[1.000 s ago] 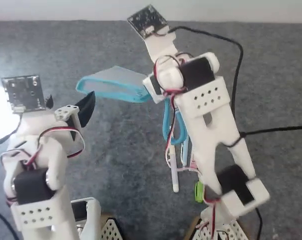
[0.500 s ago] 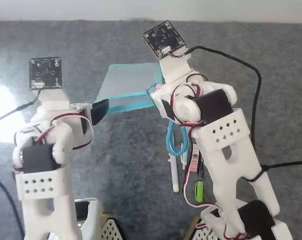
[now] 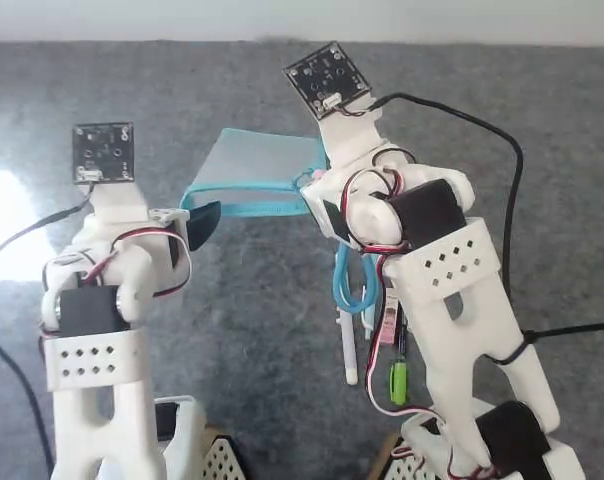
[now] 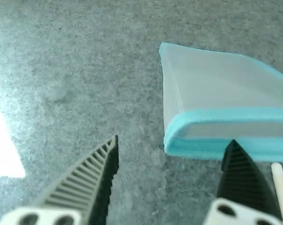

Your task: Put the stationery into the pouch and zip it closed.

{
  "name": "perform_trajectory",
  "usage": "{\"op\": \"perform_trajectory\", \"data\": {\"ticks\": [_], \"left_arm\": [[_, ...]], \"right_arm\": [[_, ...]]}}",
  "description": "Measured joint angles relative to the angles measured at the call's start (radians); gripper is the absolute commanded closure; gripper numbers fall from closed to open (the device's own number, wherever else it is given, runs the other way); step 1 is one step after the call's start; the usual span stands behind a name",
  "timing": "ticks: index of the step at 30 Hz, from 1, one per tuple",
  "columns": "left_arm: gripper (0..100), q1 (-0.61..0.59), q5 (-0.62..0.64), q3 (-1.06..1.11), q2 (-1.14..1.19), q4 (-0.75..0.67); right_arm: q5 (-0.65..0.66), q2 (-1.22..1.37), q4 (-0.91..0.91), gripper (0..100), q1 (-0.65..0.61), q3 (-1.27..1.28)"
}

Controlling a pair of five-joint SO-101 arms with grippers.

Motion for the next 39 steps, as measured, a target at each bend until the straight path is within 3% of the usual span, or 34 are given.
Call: {"op": "perform_trajectory", "data": {"ticks": [10, 20, 25, 35, 39], "left_arm": [[66, -0.034, 0.000, 0.051, 0.005, -0.092], [66, -0.034, 0.003, 0.057, 0.169, -0.176], [67, 0.037, -0.002, 0.057, 0.218, -0.209], [95, 0.092, -0.006, 0.069, 0.239, -0.232], [99, 0.097, -0.008, 0.072, 0.239, -0.244]], "right_arm": [[0.012, -0.087, 0.048, 99.0, 0.000, 0.000], [0.061, -0.150, 0.103, 99.0, 0.000, 0.000], [0.075, -0.150, 0.104, 99.0, -0.018, 0.005], [0.077, -0.152, 0.104, 98.7, -0.051, 0.055], [0.107, -0.152, 0.104, 98.0, -0.051, 0.058]]}}
